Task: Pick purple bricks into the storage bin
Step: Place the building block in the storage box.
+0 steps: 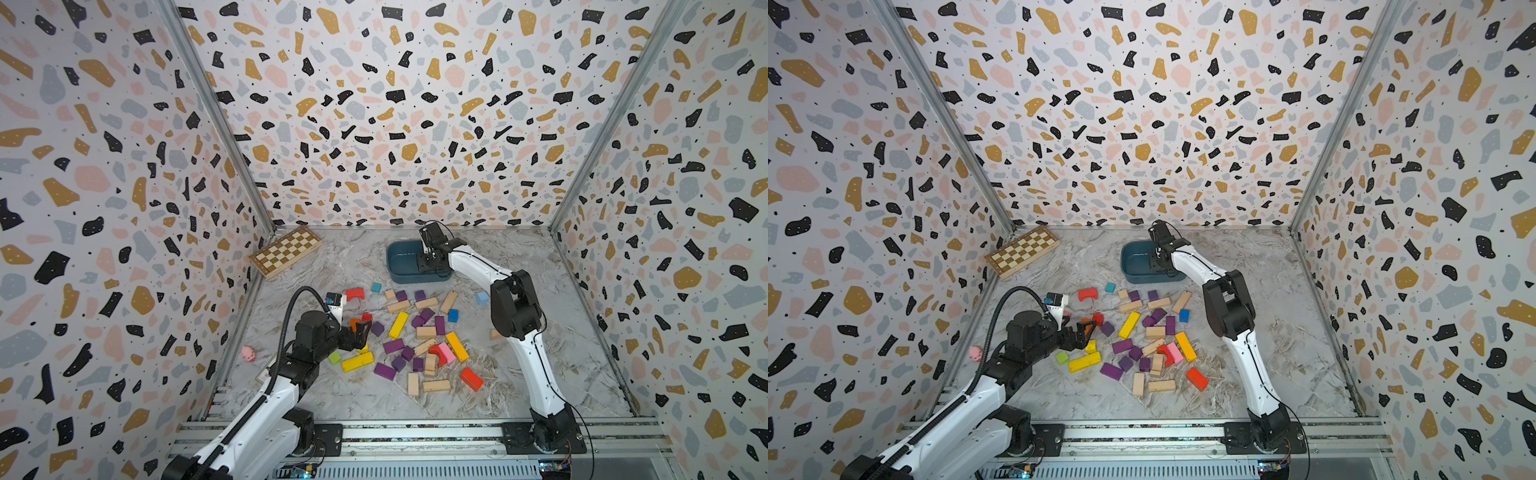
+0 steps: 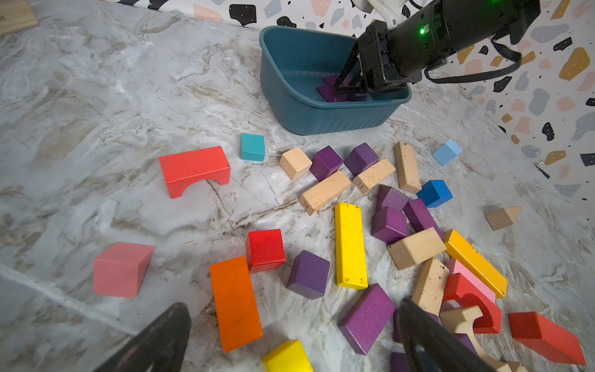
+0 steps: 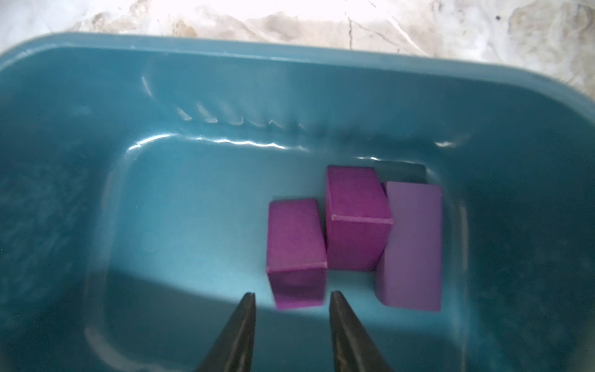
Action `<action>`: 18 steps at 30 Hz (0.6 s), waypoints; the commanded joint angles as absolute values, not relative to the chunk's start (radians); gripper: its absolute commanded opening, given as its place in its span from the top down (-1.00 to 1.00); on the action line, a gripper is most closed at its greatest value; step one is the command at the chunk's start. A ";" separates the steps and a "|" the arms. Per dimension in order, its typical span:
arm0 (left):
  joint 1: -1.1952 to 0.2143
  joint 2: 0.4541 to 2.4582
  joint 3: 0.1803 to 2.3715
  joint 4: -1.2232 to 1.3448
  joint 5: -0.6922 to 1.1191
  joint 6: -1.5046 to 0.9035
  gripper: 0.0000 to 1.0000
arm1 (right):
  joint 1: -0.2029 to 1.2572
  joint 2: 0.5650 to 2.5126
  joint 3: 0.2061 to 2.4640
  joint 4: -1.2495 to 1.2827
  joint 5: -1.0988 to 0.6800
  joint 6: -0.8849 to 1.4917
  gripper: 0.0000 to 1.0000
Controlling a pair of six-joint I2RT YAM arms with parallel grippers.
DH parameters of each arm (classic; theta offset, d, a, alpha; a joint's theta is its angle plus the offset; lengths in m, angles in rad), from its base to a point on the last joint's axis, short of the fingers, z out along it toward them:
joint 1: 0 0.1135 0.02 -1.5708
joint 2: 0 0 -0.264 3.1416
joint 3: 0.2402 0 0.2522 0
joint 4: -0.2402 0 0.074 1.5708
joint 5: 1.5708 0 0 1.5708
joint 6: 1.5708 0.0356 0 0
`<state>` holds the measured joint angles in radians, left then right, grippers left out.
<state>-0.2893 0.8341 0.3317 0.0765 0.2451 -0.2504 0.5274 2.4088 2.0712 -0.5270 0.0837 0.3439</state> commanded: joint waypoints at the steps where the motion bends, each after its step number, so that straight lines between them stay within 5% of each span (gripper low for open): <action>1: -0.292 0.823 0.319 0.118 0.237 -0.249 -0.98 | 0.523 2.404 2.089 -0.545 0.099 0.348 0.12; 18: -0.292 0.823 0.318 0.120 0.236 -0.249 -0.98 | 0.529 2.371 2.120 -0.571 0.114 0.307 0.02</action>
<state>-0.2893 0.8341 0.3313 0.0769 0.2451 -0.2504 0.5278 2.4088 2.0861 -0.5365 0.1001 0.3222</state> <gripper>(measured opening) 0.990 0.488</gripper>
